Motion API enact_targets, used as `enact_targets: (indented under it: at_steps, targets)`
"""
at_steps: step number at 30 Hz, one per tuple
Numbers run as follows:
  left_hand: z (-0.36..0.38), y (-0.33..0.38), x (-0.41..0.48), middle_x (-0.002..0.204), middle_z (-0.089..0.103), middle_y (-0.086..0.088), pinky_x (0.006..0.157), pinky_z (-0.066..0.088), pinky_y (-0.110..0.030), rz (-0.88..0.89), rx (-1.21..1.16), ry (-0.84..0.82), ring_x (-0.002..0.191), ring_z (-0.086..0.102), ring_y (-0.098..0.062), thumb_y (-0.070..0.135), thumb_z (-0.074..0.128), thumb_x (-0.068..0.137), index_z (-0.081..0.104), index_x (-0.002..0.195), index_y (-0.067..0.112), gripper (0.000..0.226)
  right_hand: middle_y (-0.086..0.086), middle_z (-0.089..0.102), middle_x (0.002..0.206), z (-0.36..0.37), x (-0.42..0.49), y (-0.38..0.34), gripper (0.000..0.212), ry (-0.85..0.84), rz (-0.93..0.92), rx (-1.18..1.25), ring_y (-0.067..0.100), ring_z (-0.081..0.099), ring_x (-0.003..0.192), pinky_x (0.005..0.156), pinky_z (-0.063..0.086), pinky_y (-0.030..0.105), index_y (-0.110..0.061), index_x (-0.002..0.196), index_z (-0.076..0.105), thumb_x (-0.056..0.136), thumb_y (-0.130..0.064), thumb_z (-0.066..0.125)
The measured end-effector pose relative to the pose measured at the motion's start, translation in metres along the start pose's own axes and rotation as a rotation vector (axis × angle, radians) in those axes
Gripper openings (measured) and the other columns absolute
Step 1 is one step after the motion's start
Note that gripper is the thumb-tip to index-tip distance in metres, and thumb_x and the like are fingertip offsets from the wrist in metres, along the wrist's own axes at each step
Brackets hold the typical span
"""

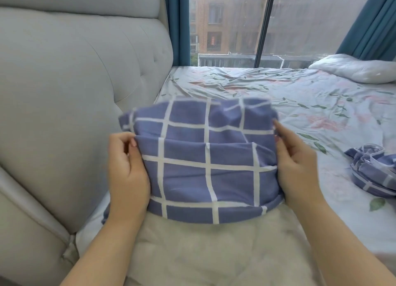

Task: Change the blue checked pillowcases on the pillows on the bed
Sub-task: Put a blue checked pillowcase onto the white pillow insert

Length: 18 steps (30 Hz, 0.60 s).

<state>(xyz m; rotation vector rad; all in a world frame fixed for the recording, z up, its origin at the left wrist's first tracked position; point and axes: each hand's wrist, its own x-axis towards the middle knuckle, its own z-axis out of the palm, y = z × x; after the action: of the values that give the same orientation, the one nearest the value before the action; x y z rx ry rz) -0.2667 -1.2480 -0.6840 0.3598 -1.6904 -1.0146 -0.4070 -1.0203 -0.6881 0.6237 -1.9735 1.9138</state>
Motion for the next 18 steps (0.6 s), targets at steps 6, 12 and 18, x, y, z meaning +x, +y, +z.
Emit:
enact_targets:
  at_steps: [6,12,18]
  targets:
    - [0.021,-0.058,-0.005,0.106,0.063,-0.018,0.075,0.036,-0.034,-0.474,0.603,-0.546,0.099,0.056,-0.036,0.013,0.037,0.103,0.049,0.097,0.010,0.014,0.009,0.072,0.097,-0.008,-0.003,0.070,0.030,-0.442,0.465,-0.649,0.029,0.065,0.096,0.079,0.051,0.035,-0.014,0.090,0.071,0.092,-0.006,0.042]
    - [0.020,-0.068,-0.002,0.119,0.058,-0.025,0.079,0.033,-0.036,-0.555,0.757,-0.631,0.106,0.053,-0.040,0.012,0.033,0.101,0.049,0.111,0.008,0.020,0.003,0.065,0.094,-0.002,-0.004,0.055,0.029,-0.242,0.411,-0.592,0.025,0.057,0.092,0.072,0.036,0.030,-0.018,0.105,0.069,0.096,-0.007,0.043]
    - [0.014,-0.064,0.001,0.111,0.061,-0.019,0.077,0.034,-0.036,-0.567,0.708,-0.628,0.090,0.046,-0.032,0.013,0.034,0.101,0.046,0.131,0.008,0.033,-0.002,0.067,0.114,-0.007,-0.007,0.062,0.029,-0.249,0.617,-0.475,0.021,0.060,0.107,0.091,0.048,0.035,-0.027,0.117,0.066,0.097,-0.027,0.044]
